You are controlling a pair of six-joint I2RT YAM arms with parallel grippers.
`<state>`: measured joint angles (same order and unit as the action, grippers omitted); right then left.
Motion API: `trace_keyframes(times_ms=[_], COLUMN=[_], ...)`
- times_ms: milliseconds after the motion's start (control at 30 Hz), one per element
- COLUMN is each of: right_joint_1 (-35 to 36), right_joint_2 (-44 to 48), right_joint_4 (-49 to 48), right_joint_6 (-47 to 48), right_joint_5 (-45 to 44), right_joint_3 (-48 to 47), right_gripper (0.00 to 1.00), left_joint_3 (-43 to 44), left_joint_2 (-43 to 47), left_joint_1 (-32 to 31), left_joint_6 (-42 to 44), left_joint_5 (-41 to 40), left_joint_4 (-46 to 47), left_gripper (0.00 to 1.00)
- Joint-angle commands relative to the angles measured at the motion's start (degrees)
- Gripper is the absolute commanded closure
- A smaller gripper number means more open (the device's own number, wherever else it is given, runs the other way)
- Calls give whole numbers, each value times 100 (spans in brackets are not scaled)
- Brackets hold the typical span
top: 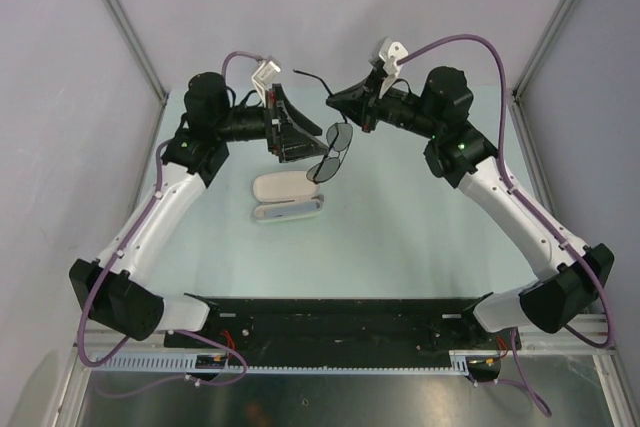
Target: Organize the sunglasses
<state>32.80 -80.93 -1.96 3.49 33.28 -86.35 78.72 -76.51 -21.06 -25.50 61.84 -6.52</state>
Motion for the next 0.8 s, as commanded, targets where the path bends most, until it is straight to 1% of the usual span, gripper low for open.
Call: trace_keyframes(times_ms=[0, 67, 100, 200, 300, 333, 400, 433, 467, 567, 633, 767], right_joint_1=[43, 43, 60, 104, 104, 113, 113, 139, 157, 218, 227, 262], right_joint_2=[314, 428, 472, 630, 718, 788, 850, 903, 920, 956, 973, 1044], right_joint_4=[-472, -560, -612, -727, -815, -937, -1052, -1157, -1193, -1307, -1386, -1422], right_joint_6=[398, 573, 766, 1135, 1295, 1347, 1365, 1374, 1374, 1392, 1392, 1383], right_joint_5=[-251, -243, -286, -435, -541, -542, -533, -524, -524, -454, -384, -313], right_joint_3=[83, 214, 276, 469, 609, 645, 733, 759, 768, 777, 786, 786], right_gripper=[100, 100, 100, 100, 100, 100, 100, 100, 100, 100, 100, 100], left_joint_3=[-58, -58, -67, -146, -234, -269, -287, -287, -287, -278, -260, -199], left_joint_2=[118, 180, 206, 356, 400, 383, 242, 190, 59, -83, -127, -110], left_joint_1=[-21, 49, 84, 260, 418, 436, 427, 401, 383, 287, 173, 32], left_joint_6=[-183, -368, -438, -763, -1062, -1141, -1247, -1369, -1405, -1546, -1511, -1555], left_joint_5=[-197, -461, -802, -1313, -1482, -1369, -1080, -739, -526, 19, 178, 520], left_joint_4=[169, 169, 169, 169, 178, 195, 204, 248, 257, 310, 353, 599], left_gripper=[0, 0, 0, 0, 0, 0, 4, 10, 20, 31, 33, 30])
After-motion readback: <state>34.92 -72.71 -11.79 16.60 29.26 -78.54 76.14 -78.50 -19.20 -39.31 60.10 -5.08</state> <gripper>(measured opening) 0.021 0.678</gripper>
